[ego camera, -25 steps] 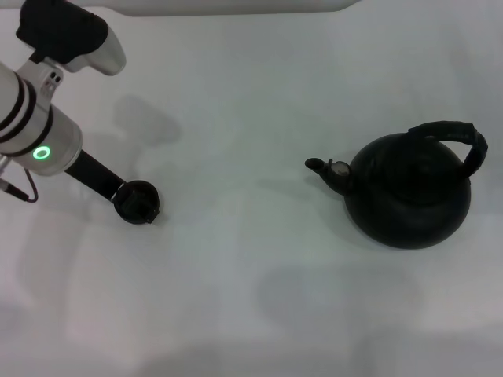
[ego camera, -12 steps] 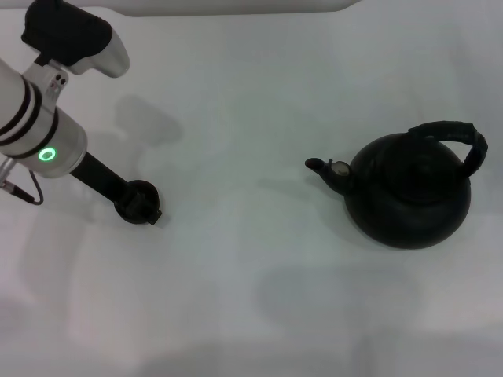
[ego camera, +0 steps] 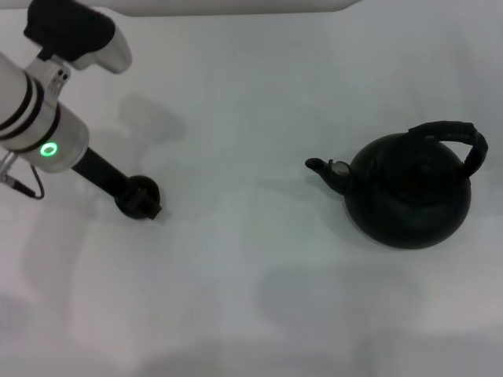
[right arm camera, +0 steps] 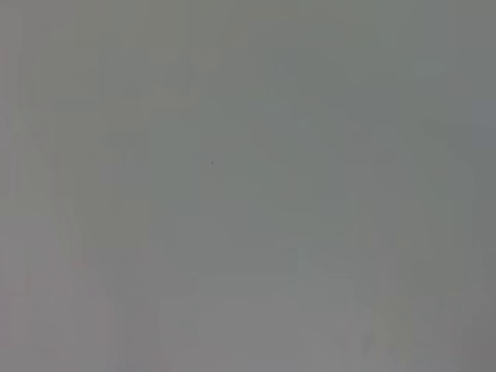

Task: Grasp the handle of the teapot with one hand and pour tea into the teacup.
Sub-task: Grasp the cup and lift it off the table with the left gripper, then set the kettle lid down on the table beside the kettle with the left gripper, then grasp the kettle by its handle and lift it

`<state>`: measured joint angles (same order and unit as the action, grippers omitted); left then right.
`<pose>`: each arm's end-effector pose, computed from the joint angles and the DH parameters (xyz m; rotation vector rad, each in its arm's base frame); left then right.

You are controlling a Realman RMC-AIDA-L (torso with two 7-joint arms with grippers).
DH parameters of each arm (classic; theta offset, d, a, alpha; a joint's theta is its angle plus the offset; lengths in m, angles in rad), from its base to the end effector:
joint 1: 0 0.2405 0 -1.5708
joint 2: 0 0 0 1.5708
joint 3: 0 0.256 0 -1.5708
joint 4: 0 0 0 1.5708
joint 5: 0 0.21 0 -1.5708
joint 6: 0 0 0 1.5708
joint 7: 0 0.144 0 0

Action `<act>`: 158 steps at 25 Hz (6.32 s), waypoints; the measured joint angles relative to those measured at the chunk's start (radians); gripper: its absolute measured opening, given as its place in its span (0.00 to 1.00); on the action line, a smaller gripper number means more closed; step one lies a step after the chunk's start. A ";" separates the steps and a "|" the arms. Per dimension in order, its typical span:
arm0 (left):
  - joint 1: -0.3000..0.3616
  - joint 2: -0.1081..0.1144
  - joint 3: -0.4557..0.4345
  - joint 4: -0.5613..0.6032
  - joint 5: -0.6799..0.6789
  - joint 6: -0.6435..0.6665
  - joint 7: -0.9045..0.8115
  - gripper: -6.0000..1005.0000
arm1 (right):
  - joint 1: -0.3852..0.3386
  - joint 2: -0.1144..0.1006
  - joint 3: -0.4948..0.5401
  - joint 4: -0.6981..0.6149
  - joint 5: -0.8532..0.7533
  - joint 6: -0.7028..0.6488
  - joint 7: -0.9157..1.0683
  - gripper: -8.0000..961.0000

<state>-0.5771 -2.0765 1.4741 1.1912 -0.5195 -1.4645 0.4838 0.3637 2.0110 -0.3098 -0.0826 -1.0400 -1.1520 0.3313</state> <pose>-0.2188 0.3445 -0.0280 -2.5145 -1.1083 0.6086 0.4099 0.3005 0.0647 -1.4096 0.6266 0.5365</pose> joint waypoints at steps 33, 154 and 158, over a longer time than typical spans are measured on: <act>-0.458 -0.010 0.334 -0.390 -0.294 0.229 0.057 0.69 | 0.018 0.002 0.000 0.025 -0.002 -0.026 -0.005 0.87; 0.458 0.005 -0.348 -0.355 -1.326 0.089 1.473 0.77 | -0.533 0.005 -0.944 -1.196 -0.498 -0.075 1.153 0.87; 0.457 0.006 -0.346 -0.351 -1.326 0.077 1.473 0.77 | -0.479 0.002 -0.941 -1.155 -0.520 -0.068 1.150 0.86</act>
<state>-0.1201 -2.0709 1.1281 0.8405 -1.8458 -1.3879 1.9566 -0.1158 2.0133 -1.2511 -1.2376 -1.5597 -1.2198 1.4816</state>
